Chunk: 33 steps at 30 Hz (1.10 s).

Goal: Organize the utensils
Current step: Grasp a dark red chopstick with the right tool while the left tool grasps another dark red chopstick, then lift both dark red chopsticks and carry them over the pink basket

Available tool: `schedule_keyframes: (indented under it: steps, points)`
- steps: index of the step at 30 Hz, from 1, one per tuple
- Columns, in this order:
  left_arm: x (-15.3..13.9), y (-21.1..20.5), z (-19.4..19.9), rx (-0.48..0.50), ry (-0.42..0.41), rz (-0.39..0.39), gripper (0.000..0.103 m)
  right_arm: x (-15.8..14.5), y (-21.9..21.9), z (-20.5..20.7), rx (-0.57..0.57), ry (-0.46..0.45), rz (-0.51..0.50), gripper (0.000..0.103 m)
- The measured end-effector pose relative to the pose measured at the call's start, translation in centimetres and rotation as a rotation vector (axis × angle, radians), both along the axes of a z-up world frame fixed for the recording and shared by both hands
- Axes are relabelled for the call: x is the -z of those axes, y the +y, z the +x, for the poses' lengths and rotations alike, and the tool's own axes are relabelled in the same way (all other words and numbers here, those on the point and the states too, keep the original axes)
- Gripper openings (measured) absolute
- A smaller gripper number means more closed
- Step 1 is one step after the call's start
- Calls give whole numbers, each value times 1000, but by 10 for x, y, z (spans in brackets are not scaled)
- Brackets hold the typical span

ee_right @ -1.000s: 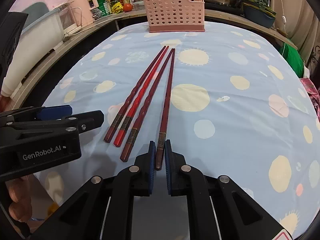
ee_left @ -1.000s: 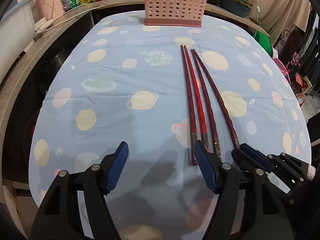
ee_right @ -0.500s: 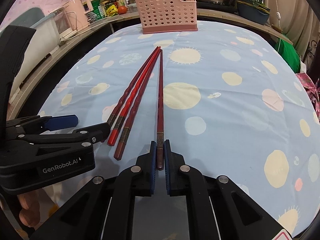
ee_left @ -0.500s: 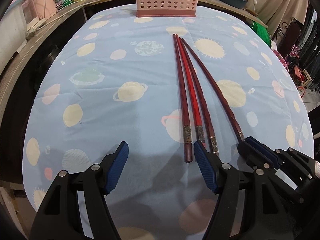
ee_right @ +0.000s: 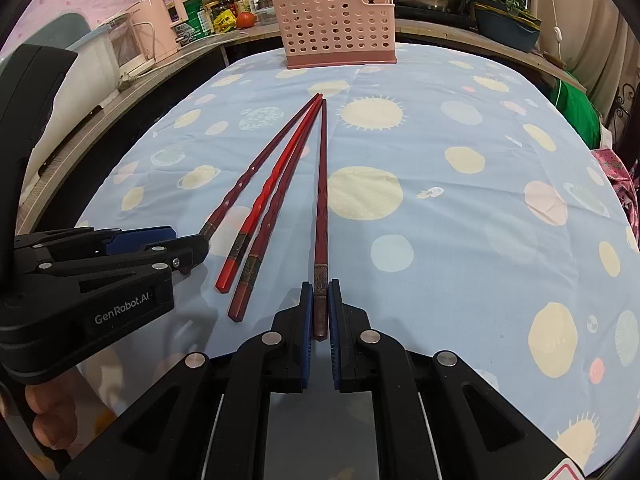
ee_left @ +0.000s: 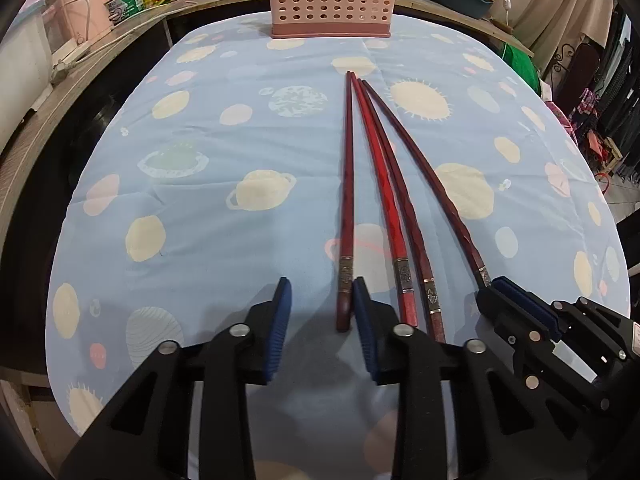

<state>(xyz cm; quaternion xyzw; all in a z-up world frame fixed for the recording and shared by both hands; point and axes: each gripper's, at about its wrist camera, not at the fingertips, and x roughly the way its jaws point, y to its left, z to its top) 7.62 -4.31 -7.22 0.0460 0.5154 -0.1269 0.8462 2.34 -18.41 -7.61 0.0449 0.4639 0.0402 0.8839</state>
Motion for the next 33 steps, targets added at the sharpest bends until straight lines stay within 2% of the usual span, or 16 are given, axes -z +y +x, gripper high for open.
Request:
schedule_keyframes:
  steps: [3,6,14,21,33]
  points:
    - [0,0,0,4,2,-6,12,0,0,0,-1,1,-2,7]
    - [0,2,0,1,4,-15,8,0,1,1,-2,2,-7,7]
    - [-1,4,3,-1,21,-29,8,-3,-2,1,3,2,6,7]
    - [-11,7,3,-9,18,-49,8,-22,-11,3,19,-40,19,7]
    - [-68,19,14,-28,-86,-111,7,-85,-32,15,62,-175,60,7]
